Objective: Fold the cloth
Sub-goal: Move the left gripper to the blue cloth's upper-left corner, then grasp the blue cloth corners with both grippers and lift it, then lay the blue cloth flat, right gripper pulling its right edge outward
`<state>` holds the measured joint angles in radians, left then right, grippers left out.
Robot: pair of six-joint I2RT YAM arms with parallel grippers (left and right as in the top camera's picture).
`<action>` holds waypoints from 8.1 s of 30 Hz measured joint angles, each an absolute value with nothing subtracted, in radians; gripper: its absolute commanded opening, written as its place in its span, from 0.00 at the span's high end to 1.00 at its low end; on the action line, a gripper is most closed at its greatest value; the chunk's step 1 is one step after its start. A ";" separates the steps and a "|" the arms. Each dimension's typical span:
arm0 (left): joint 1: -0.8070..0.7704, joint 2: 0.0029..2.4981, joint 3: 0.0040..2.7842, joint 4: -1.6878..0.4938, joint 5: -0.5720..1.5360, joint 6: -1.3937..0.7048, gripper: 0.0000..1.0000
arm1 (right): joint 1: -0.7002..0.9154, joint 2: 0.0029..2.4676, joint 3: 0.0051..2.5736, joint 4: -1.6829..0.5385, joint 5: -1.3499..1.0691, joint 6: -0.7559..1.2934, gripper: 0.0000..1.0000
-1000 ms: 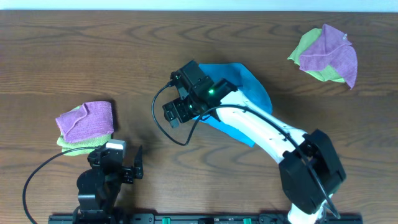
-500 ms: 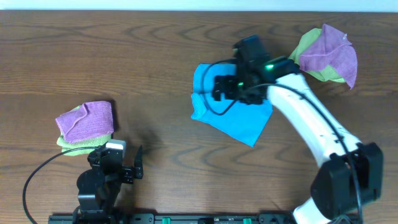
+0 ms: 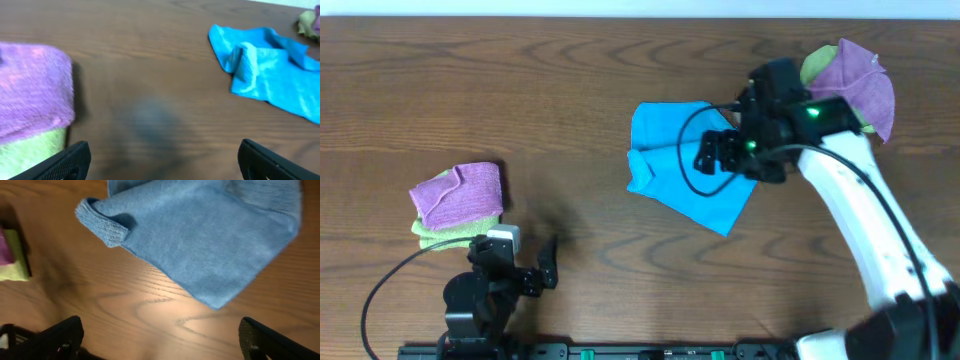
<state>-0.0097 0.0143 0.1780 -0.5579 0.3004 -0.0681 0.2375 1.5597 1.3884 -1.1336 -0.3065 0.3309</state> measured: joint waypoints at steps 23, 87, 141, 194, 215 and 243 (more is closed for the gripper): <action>-0.010 1.203 0.906 -0.761 0.713 -0.300 0.05 | 0.055 1.179 0.553 -0.669 -0.560 0.354 0.00; -0.406 1.797 1.262 -0.442 0.647 -0.464 0.05 | 0.163 1.455 0.398 0.052 -0.472 0.805 0.72; -0.451 1.945 1.265 -0.466 0.462 -0.318 0.79 | 0.163 1.460 0.392 0.042 -0.467 0.806 0.87; -0.364 1.945 1.230 -1.043 0.525 -0.152 0.94 | 0.176 1.169 0.379 -0.494 -0.444 0.693 0.96; -0.350 1.945 1.198 -1.129 0.429 -0.102 0.76 | 0.173 1.169 0.491 -0.652 -0.298 0.620 0.32; -0.328 1.693 1.225 -1.126 0.363 -0.101 0.57 | 0.310 1.415 0.851 -0.661 -0.086 0.245 0.15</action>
